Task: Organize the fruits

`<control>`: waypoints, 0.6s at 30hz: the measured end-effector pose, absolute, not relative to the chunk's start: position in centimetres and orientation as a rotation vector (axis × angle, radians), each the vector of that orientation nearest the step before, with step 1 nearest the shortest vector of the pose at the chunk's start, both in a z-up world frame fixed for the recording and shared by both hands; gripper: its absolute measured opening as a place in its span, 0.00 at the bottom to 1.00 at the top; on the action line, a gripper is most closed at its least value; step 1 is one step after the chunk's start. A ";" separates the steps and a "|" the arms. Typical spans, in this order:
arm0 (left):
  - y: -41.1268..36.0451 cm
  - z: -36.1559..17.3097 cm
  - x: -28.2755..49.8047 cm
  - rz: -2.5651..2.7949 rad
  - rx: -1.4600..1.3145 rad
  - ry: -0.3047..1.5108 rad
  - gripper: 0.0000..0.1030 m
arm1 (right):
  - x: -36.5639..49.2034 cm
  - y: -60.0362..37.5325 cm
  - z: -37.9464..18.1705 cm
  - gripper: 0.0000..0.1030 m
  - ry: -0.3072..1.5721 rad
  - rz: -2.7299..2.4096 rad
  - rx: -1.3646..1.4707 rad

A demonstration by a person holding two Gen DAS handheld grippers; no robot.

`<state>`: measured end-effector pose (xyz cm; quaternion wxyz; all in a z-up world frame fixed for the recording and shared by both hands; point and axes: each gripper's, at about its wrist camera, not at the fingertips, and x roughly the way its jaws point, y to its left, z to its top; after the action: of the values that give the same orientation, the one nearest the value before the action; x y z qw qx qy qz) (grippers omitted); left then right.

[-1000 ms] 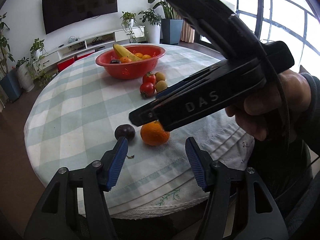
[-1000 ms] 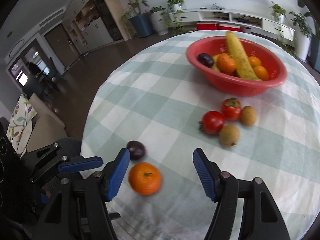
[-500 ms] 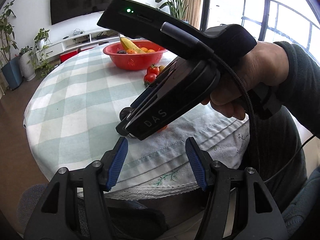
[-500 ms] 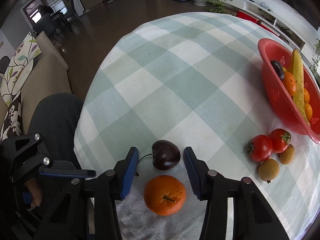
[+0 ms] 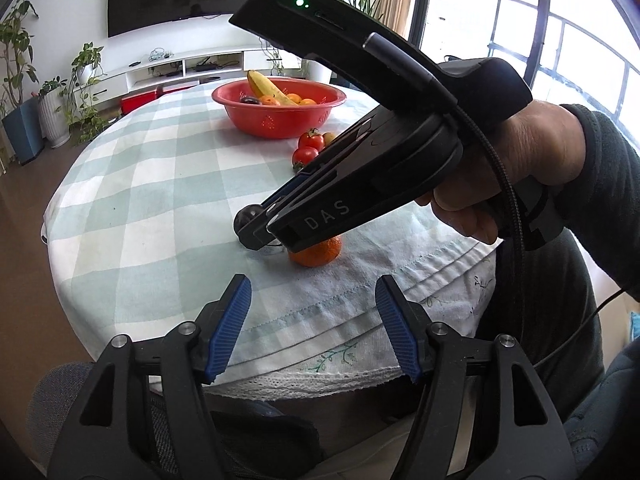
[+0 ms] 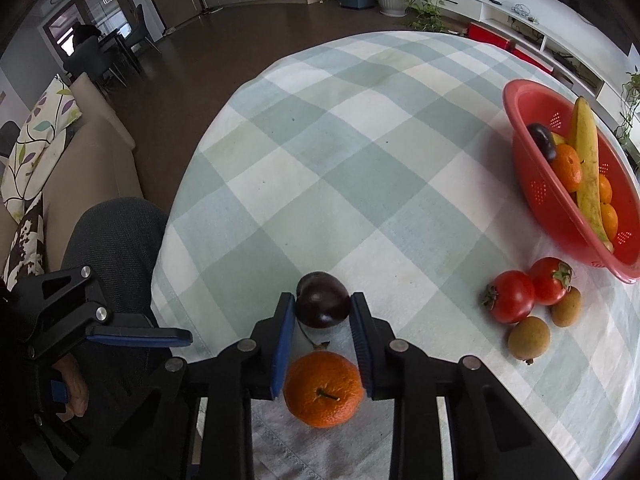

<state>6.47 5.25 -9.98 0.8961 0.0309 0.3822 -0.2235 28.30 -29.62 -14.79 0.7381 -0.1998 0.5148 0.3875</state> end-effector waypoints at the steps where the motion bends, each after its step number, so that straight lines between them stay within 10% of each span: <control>1: 5.3 -9.9 6.5 -0.464 0.063 0.793 0.61 | 28.3 -29.8 -14.6 0.29 1.125 0.851 -0.422; 11: 2.5 -9.3 10.4 -0.567 0.133 0.852 0.78 | 30.9 -38.7 -10.8 0.30 1.022 0.714 -0.061; 18: 0.5 -11.8 13.8 -0.548 0.188 0.945 0.72 | 30.3 -43.5 -11.8 0.30 1.030 0.637 0.038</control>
<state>13.85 0.48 -11.77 0.8503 0.0891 0.4486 -0.2603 30.31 -43.45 -11.80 0.8220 0.0180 0.4840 0.2995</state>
